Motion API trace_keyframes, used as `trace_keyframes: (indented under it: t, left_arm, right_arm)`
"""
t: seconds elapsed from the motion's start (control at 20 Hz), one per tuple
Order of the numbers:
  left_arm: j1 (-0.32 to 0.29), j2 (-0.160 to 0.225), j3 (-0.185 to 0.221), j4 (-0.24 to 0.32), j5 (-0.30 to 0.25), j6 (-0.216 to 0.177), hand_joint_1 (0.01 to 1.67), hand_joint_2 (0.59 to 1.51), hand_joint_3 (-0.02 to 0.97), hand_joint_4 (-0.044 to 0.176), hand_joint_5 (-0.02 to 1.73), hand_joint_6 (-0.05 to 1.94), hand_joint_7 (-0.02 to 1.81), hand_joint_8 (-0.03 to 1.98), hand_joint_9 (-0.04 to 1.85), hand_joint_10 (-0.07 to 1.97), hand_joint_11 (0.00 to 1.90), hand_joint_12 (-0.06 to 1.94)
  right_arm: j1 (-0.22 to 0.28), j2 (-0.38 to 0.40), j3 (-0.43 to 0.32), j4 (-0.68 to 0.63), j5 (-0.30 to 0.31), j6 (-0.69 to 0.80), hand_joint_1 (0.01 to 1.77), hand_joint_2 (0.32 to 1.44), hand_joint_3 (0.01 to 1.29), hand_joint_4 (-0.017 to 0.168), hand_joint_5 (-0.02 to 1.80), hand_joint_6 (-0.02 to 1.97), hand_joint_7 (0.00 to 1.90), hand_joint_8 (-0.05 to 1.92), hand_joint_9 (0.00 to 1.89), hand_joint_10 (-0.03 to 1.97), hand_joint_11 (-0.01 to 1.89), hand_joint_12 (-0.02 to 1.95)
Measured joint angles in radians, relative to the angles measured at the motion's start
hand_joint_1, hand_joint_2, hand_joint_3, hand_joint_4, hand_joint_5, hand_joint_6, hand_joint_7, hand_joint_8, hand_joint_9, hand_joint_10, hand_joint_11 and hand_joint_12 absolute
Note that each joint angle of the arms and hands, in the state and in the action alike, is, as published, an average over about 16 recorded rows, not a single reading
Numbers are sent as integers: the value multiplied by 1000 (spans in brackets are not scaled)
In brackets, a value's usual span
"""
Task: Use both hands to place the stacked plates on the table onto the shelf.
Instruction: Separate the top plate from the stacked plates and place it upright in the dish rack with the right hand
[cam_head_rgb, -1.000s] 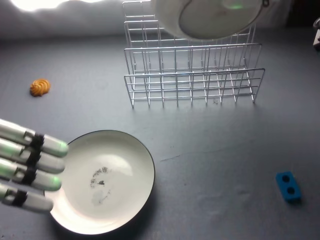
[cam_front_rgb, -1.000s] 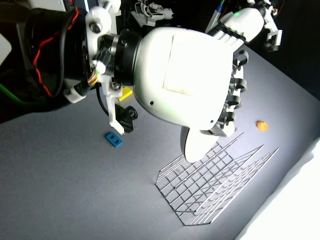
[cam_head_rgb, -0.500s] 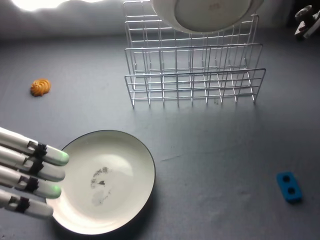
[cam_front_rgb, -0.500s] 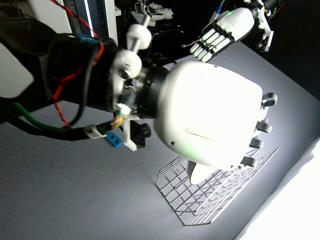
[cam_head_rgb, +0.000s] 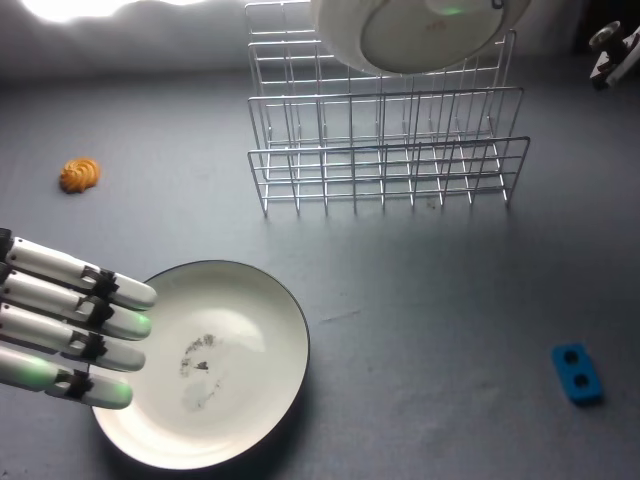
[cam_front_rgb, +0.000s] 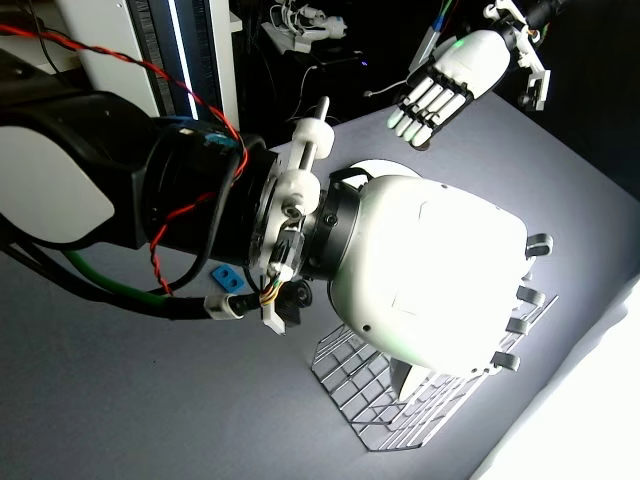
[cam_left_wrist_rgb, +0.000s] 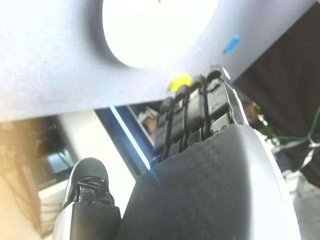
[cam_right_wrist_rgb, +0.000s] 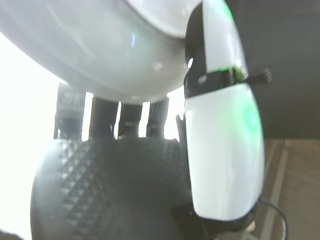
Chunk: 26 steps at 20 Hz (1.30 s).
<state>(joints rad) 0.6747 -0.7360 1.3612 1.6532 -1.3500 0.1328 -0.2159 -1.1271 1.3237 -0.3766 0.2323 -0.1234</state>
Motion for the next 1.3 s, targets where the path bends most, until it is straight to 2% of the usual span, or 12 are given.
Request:
trace_keyframes:
  t: [0.55,1.0,1.3]
  left_arm:
    - [-81,-35,0,89,1,4,21,1205,8,4,73,3,54,6,28,5,19,13]
    - [-86,-39,-7,64,-6,6,21,1204,8,4,71,3,53,6,25,6,20,13]
    - [-87,-42,-2,47,-36,12,22,1203,7,5,74,3,56,6,24,6,17,13]
  right_arm:
    - [-40,-65,61,-1,0,28,1209,974,13,22,983,929,1096,770,1358,-5,951,1008]
    - [-88,-124,126,26,-8,40,1210,974,13,22,984,895,1103,772,1359,-4,942,994]
    - [-114,-151,162,40,-10,44,1210,982,14,15,970,905,1093,796,1327,-4,930,1001]
